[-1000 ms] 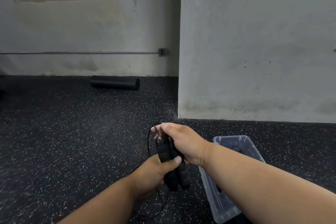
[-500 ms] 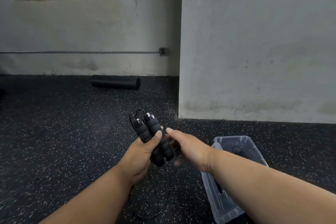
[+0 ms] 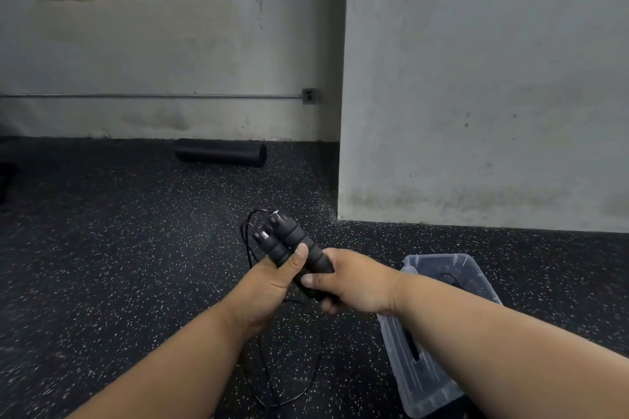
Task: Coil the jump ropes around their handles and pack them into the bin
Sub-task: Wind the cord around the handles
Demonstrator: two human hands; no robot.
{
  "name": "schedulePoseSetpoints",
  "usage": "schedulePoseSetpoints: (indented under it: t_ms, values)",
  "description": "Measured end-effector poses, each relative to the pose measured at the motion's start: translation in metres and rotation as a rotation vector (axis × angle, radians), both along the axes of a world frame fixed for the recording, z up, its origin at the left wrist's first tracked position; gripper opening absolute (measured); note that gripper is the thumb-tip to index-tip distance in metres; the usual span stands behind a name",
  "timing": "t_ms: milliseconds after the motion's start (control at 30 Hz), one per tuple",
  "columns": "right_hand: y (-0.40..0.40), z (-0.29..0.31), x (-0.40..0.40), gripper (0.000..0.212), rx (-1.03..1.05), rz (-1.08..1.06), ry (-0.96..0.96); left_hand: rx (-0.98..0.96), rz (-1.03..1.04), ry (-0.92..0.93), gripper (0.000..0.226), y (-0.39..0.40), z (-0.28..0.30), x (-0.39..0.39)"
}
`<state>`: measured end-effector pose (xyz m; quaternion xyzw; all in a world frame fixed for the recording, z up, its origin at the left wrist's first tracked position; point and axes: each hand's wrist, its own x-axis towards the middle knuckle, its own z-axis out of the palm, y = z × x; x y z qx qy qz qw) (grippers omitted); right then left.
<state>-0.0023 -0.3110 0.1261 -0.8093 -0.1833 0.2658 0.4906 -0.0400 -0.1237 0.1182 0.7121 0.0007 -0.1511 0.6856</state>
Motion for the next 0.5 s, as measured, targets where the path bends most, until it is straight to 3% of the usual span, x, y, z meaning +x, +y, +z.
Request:
schedulePoseSetpoints:
  t_ms: [100,200,267,333,400,500]
  values:
    - [-0.02,0.014,0.015,0.017,-0.403,-0.041,-0.434,0.555,-0.028,0.072,0.091,0.021,0.018,-0.001]
    - [-0.038,0.02,0.025,0.018,-0.637,-0.058,-0.681,0.865,0.115,-0.043,0.058,0.037,0.032,-0.006]
    - [-0.041,0.021,0.026,0.015,-0.725,-0.002,-0.785,0.913,0.214,-0.238,0.042,0.035,0.038,-0.008]
    - [-0.037,0.022,0.024,0.023,-0.757,0.065,-0.904,0.919,0.151,-0.302,0.046,0.032,0.037,-0.006]
    - [-0.029,0.023,0.02,0.026,-0.736,0.129,-0.993,0.829,0.003,-0.172,0.061,0.027,0.03,-0.004]
    - [-0.019,0.022,0.013,0.025,-0.725,0.212,-1.096,0.593,-0.099,0.017,0.057,0.02,0.014,-0.005]
